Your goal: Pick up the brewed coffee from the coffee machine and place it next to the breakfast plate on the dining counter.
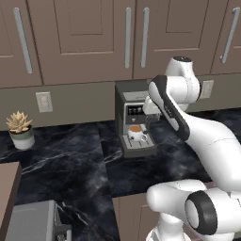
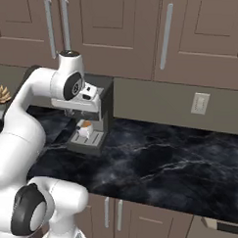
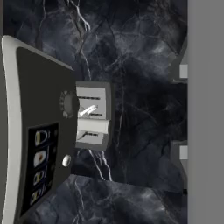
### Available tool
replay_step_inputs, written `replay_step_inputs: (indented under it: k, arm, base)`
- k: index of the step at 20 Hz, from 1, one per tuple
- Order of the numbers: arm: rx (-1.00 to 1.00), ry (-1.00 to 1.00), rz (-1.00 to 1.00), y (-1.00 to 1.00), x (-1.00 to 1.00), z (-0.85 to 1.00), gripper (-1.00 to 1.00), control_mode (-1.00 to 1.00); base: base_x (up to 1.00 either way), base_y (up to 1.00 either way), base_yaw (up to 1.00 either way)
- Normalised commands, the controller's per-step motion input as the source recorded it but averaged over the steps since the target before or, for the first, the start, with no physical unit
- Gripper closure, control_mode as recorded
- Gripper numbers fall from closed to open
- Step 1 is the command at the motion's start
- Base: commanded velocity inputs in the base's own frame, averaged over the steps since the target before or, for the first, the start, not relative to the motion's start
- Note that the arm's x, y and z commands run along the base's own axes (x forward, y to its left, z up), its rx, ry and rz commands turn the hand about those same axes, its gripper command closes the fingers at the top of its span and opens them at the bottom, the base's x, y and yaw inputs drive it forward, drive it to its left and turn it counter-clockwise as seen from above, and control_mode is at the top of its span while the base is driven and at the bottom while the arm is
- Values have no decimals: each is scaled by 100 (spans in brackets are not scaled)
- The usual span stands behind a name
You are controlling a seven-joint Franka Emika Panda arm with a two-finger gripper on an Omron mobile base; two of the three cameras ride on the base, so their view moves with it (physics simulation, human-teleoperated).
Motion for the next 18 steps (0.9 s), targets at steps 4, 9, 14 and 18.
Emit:
replay_step_inputs:
  k: [4, 9, 14, 18]
  arm:
    - [-1, -5, 0, 0, -4, -7, -100, -100]
    - [6, -26, 7, -34, -58, -82, -100, -100]
    - [16, -57, 40, -94, -86, -65, -100, -100]
    - [17, -38, 66, -67, -14, -57, -100, -100]
  base:
    - [0, 0, 0]
    - [0, 0, 0]
    - [0, 0, 0]
    - [0, 0, 0]
